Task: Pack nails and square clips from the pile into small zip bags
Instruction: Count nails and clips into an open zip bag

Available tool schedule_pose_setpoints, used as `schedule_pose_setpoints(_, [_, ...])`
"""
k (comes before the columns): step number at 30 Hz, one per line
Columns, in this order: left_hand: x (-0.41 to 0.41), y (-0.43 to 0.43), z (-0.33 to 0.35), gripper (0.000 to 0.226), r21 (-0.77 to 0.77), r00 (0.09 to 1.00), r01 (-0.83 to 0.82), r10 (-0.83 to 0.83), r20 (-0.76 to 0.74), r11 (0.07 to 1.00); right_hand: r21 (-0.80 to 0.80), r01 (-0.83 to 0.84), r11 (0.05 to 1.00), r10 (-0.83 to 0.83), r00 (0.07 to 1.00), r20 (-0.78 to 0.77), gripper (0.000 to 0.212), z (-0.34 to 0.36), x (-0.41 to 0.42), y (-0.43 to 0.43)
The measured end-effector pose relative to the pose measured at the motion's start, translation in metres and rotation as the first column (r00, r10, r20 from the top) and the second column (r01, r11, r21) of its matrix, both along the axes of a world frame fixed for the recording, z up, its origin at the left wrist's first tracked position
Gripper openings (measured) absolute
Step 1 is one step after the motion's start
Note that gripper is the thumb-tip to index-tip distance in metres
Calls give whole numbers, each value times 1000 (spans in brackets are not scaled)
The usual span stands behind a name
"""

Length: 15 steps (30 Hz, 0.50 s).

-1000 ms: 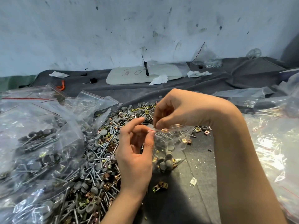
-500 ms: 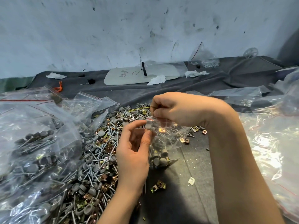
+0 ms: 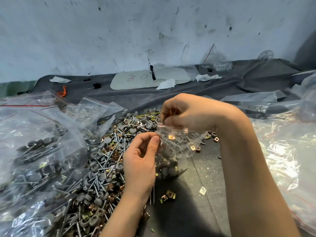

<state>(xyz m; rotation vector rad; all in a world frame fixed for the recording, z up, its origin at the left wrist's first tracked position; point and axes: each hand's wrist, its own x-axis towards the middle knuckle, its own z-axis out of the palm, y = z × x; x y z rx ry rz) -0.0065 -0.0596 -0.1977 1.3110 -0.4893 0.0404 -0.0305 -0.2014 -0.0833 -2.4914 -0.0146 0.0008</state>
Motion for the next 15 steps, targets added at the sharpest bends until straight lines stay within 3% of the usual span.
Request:
schedule_pose_setpoints(5, [2, 2, -2, 9, 23, 1000, 14, -14, -19, 1000, 66, 131, 989, -137, 986, 100, 23, 0, 0, -8])
schedule_pose_setpoints(11, [-5, 1, -3, 16, 188, 995, 32, -49, 89, 982, 103, 13, 995, -15, 1000, 24, 35, -3, -2, -13])
schedule_pose_setpoints(15, [-4, 1, -1, 16, 207, 997, 40, -53, 58, 977, 168, -40, 985, 51, 997, -62, 30, -7, 0, -13])
